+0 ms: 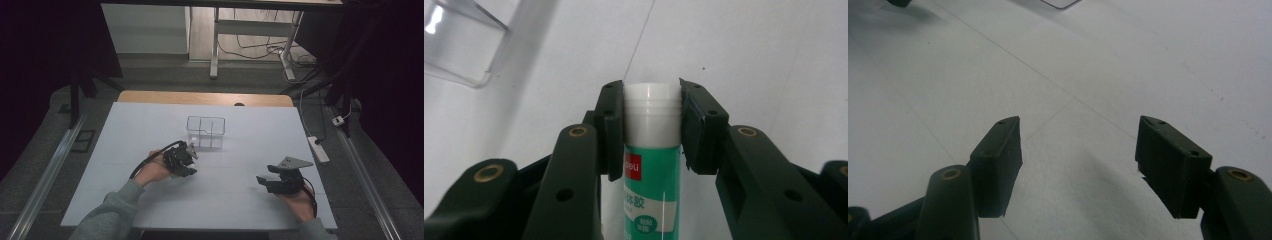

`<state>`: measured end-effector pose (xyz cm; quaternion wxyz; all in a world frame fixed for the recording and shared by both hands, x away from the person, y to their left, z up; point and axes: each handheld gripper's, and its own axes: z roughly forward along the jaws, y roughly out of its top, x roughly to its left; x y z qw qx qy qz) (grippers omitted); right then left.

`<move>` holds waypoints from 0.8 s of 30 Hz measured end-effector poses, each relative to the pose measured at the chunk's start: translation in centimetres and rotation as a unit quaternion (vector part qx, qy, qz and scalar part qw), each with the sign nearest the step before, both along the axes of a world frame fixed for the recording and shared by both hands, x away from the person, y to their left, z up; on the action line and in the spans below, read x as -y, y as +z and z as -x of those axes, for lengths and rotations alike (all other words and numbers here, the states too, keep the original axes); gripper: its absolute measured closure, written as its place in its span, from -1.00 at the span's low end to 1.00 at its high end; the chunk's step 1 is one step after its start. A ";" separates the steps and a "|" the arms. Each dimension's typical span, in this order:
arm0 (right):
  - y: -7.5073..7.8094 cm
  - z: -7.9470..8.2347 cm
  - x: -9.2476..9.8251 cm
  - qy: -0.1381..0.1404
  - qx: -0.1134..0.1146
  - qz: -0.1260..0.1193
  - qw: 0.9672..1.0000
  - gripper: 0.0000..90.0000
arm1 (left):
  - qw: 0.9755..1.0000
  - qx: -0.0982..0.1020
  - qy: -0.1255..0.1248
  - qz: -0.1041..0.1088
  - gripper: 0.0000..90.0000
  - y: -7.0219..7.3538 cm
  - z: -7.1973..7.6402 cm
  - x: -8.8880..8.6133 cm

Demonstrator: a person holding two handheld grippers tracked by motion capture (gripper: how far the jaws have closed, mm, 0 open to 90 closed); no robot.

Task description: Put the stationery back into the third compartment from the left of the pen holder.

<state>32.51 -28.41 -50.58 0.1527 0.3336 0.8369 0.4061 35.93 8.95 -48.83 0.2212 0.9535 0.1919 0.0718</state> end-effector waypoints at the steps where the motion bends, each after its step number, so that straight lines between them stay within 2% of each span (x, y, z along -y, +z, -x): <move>1: 0.0 0.0 0.0 0.000 0.000 -0.001 1.000 -0.23 | 1.000 0.000 0.002 0.002 0.43 0.1 0.0 -0.2; 9: 0.1 0.0 0.1 -0.002 -0.002 -0.003 1.000 -0.23 | 0.999 0.013 0.022 0.033 0.43 1.3 0.2 -1.4; 15: 0.1 0.0 0.1 -0.004 -0.001 -0.003 1.000 -0.23 | 0.997 0.026 0.048 0.063 0.43 2.3 0.4 -2.7; 21: 0.1 0.1 0.2 -0.003 0.000 -0.006 1.000 -0.24 | 0.992 0.039 0.066 0.096 0.43 3.0 0.4 -3.9; 24: 0.2 0.1 0.2 -0.005 0.004 -0.011 1.000 -0.24 | 0.989 0.037 0.070 0.127 0.43 3.5 0.6 -4.3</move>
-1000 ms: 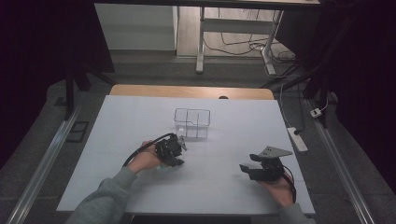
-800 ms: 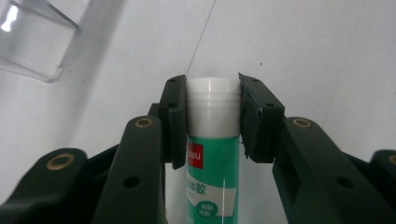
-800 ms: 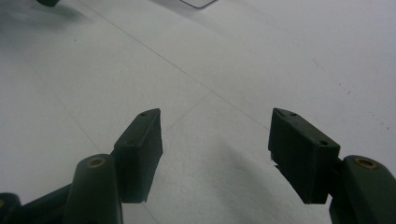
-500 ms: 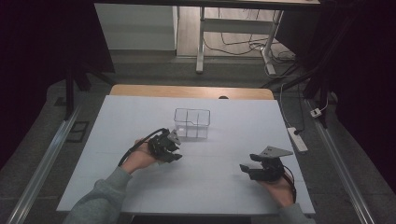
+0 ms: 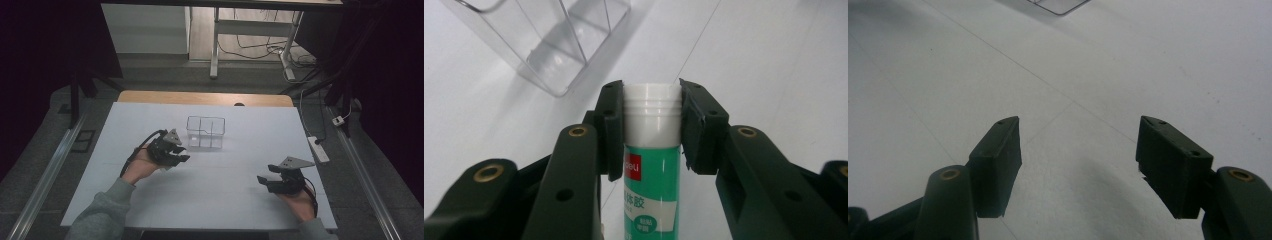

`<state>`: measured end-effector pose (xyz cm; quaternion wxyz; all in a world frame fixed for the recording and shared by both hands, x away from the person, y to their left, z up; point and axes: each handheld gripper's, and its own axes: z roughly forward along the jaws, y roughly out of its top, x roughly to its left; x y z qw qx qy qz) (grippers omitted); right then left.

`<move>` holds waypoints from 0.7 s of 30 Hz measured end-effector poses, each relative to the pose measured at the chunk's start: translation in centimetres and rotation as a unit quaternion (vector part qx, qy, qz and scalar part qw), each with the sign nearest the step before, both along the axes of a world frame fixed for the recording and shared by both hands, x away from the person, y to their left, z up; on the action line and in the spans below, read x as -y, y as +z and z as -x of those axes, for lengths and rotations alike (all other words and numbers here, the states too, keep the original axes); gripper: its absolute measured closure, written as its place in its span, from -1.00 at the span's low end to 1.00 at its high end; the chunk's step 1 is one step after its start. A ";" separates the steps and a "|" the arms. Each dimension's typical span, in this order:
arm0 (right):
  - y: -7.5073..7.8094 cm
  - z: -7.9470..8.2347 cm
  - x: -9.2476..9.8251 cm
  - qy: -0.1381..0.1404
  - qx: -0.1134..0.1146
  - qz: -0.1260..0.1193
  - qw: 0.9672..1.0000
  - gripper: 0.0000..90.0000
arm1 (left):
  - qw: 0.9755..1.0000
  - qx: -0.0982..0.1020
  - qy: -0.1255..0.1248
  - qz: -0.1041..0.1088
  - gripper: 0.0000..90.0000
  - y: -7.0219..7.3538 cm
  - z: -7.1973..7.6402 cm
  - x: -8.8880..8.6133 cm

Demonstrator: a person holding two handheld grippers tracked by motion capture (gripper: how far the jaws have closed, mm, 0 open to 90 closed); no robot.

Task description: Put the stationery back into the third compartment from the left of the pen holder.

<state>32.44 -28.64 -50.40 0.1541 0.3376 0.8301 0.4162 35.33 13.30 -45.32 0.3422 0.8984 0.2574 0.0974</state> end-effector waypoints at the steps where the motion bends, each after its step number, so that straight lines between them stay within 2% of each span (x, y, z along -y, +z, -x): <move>1: 0.0 0.0 0.0 0.000 0.000 0.000 1.000 -0.24 | 1.000 0.004 0.004 0.009 0.43 0.2 0.1 -0.1; 8: 0.0 0.1 0.0 0.002 0.000 0.002 1.000 -0.25 | 0.998 0.031 0.030 0.034 0.43 0.9 0.3 -0.8; 13: 0.0 0.0 0.1 0.002 -0.001 0.000 1.000 -0.25 | 0.996 0.049 0.049 0.057 0.43 1.2 0.4 -1.3; 17: 0.1 0.0 0.1 0.000 -0.001 0.001 1.000 -0.25 | 0.994 0.052 0.054 0.077 0.43 1.5 0.3 -1.5; 21: 0.2 0.1 0.0 0.003 0.003 -0.001 1.000 -0.26 | 0.993 0.060 0.058 0.081 0.43 1.7 0.4 -1.3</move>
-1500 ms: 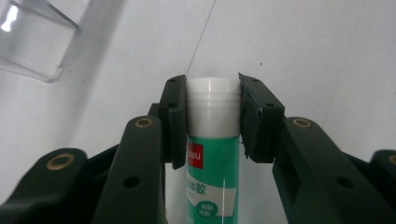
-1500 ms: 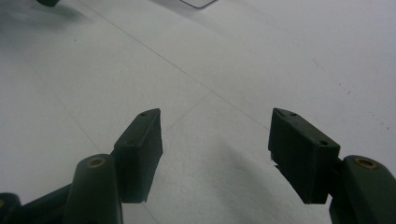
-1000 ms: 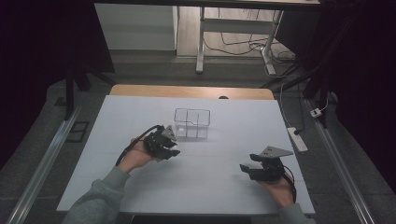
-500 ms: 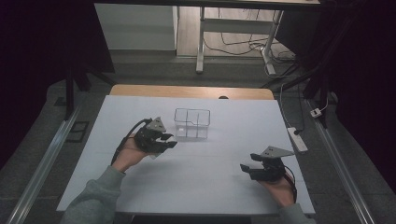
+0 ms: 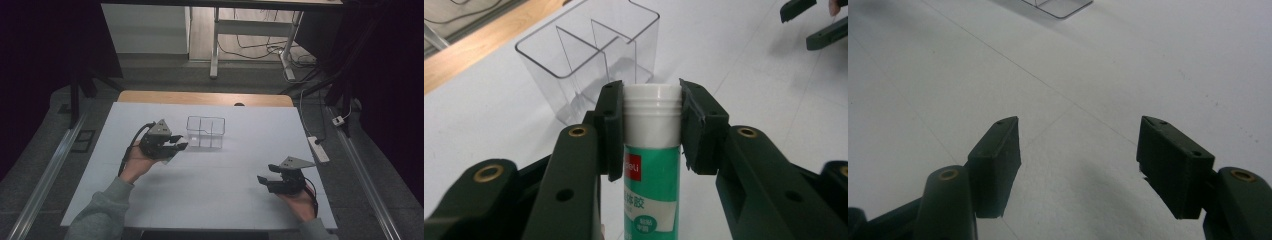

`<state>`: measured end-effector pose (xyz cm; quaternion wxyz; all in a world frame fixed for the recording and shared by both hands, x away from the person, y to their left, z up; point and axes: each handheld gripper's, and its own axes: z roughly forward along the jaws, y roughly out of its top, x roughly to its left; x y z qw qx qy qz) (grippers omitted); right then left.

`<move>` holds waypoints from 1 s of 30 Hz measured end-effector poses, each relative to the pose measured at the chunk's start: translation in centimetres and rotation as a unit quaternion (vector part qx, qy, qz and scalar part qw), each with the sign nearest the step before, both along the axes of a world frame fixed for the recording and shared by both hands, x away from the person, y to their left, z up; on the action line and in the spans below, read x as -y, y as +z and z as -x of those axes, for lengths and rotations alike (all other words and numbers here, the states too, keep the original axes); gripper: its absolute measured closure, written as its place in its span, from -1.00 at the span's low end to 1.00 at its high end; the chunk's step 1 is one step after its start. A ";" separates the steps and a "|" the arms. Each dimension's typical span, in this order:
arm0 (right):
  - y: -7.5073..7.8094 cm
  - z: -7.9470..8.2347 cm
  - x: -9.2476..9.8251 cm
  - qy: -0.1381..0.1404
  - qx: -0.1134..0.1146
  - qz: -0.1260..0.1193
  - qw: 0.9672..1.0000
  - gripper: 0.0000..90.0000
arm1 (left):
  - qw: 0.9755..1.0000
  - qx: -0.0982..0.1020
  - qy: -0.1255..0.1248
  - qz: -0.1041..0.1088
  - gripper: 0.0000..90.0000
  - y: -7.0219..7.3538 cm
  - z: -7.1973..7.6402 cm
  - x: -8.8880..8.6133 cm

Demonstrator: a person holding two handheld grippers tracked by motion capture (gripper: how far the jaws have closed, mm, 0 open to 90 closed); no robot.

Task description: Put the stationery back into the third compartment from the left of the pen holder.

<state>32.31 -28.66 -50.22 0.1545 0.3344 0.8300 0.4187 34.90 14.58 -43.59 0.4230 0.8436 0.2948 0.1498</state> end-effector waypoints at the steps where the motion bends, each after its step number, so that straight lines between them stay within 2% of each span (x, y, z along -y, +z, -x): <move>1: 0.0 0.0 0.0 0.000 -0.001 0.002 1.000 -0.26 | 1.000 0.003 0.001 0.001 0.43 0.1 0.0 0.1; 6: 0.0 -0.1 0.1 0.000 0.000 0.002 1.000 -0.26 | 1.000 0.011 0.005 0.021 0.43 0.5 -0.4 0.5; 19: -0.1 -0.1 0.1 0.000 -0.003 0.002 1.000 -0.26 | 0.999 0.026 -0.001 0.029 0.43 2.2 -2.2 2.6; 30: -0.3 -0.2 0.1 0.000 -0.007 0.008 1.000 -0.26 | 0.999 0.034 -0.001 0.033 0.42 2.7 -4.0 4.2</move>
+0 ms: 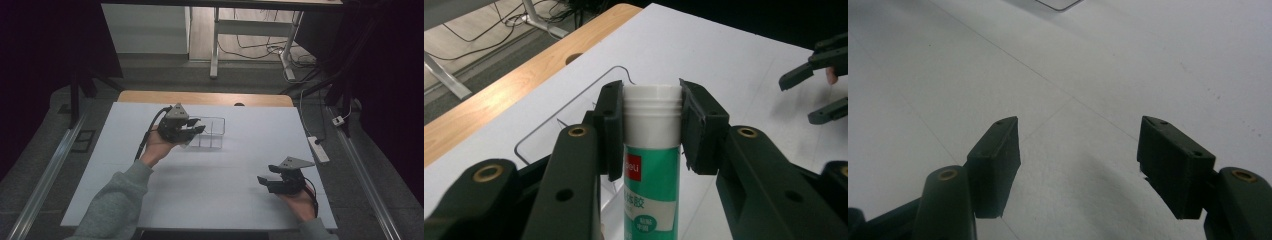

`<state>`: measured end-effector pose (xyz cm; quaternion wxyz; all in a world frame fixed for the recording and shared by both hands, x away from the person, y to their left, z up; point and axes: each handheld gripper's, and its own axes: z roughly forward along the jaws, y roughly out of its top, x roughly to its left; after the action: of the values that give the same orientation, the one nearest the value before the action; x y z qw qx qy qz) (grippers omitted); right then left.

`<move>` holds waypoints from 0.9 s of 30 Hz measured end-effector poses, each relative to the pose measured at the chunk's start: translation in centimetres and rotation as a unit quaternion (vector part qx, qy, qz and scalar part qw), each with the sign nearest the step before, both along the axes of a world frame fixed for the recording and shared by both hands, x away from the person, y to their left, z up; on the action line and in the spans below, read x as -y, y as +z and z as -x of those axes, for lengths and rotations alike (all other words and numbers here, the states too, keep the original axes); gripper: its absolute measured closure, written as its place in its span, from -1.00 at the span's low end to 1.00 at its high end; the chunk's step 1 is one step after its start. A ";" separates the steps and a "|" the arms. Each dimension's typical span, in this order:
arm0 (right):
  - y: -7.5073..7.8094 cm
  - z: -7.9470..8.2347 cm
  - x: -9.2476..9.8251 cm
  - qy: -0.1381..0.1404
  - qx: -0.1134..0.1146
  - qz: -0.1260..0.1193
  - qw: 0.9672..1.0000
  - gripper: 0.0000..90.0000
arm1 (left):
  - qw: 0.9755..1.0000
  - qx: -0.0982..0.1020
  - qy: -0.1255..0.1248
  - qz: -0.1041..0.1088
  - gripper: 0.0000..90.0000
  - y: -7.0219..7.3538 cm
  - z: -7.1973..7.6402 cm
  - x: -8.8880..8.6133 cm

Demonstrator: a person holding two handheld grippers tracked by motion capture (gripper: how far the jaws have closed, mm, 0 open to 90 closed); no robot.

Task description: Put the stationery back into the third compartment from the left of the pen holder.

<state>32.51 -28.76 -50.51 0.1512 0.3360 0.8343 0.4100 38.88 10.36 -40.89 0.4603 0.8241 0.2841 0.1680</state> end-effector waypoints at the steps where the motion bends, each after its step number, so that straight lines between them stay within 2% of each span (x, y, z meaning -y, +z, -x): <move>1: 0.0 0.0 0.0 0.000 0.000 -0.001 1.000 -0.26 | 1.000 -0.001 0.000 0.001 0.42 0.0 -0.2 0.1; 12: -0.1 -0.1 0.0 0.000 -0.002 0.002 1.000 -0.26 | 1.000 -0.005 -0.005 0.003 0.42 0.0 -1.9 1.1; 21: -0.1 0.0 0.0 -0.004 -0.003 0.003 1.000 -0.26 | 1.000 -0.006 -0.015 0.019 0.42 0.7 -2.7 1.9; 27: -0.1 0.0 0.0 -0.002 -0.003 0.004 1.000 -0.27 | 1.000 0.000 -0.019 0.017 0.42 1.1 -3.3 2.8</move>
<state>32.54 -28.71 -50.65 0.1511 0.3383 0.8355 0.4058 42.15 7.56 -39.78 0.4776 0.8214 0.2713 0.1538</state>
